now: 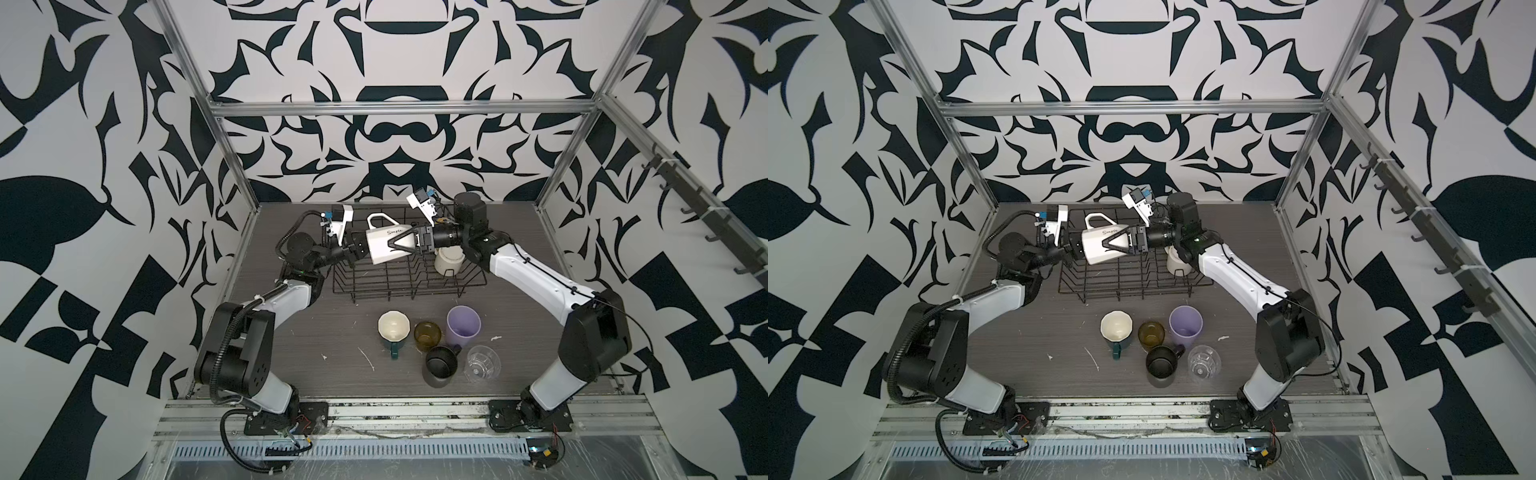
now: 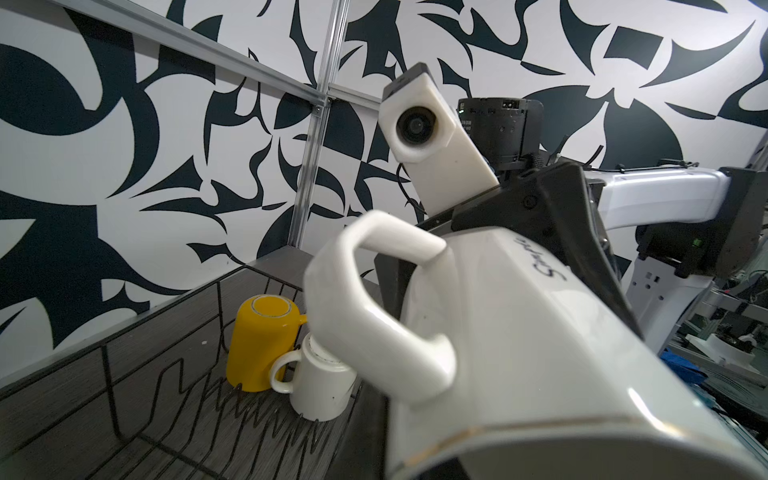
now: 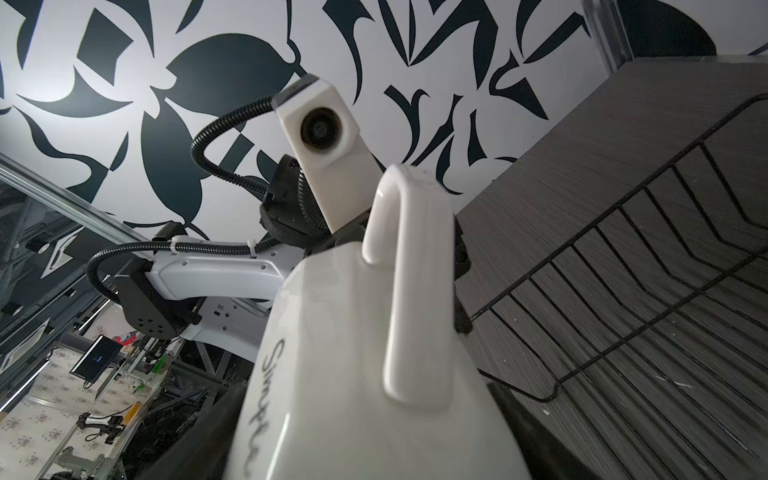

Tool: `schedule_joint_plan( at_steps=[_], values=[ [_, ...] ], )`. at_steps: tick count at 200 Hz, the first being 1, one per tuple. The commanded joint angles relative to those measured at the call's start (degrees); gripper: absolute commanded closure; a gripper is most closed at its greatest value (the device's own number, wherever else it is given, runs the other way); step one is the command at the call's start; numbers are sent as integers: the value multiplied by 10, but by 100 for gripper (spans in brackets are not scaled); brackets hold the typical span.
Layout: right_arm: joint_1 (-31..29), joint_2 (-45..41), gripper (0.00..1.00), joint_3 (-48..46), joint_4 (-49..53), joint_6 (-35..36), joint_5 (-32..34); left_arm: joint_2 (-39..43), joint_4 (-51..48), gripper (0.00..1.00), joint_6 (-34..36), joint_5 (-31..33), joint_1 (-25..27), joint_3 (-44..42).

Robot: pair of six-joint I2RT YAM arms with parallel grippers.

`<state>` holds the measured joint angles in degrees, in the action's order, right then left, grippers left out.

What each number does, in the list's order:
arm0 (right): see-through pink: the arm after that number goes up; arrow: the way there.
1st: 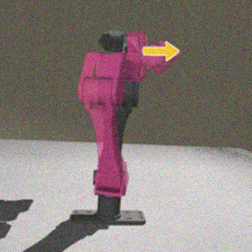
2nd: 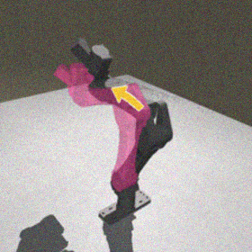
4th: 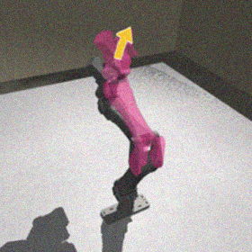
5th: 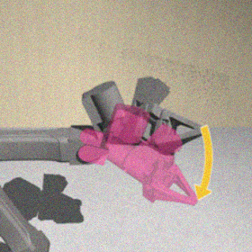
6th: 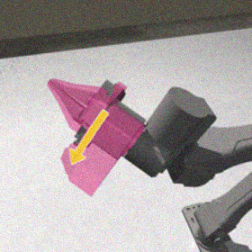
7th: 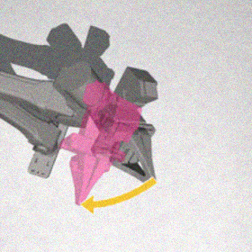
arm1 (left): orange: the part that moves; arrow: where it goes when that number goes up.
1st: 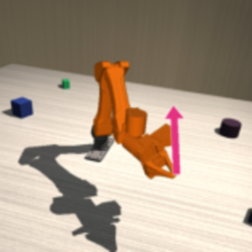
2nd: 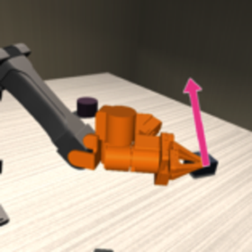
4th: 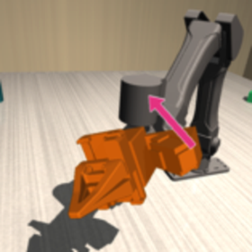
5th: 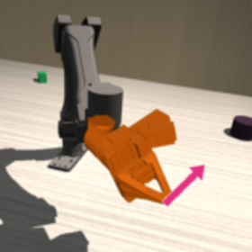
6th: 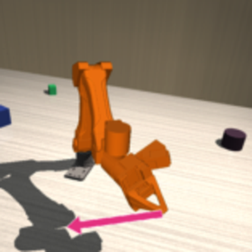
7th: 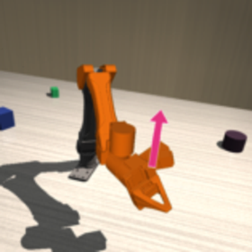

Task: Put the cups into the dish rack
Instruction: 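Close the right gripper on the white mug's body beside the left gripper, then open and withdraw the left gripper while the right carries the white mug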

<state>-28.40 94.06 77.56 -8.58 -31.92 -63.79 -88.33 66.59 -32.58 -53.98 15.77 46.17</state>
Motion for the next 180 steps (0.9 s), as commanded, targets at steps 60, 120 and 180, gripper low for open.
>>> schedule_joint_plan(
  at_steps=[60, 120, 180],
  values=[
    [-12, -50, 100, 19, -30, -29, 38, 28, 9, 89, 16, 40, 2, 25],
    [-12, -70, 100, 20, 1, -10, 51, 41, -11, 55, 38, 50, 3, 19],
    [-1, -100, 100, 16, 34, 9, 72, 83, -91, 33, 103, 79, 3, 4]
  ],
)
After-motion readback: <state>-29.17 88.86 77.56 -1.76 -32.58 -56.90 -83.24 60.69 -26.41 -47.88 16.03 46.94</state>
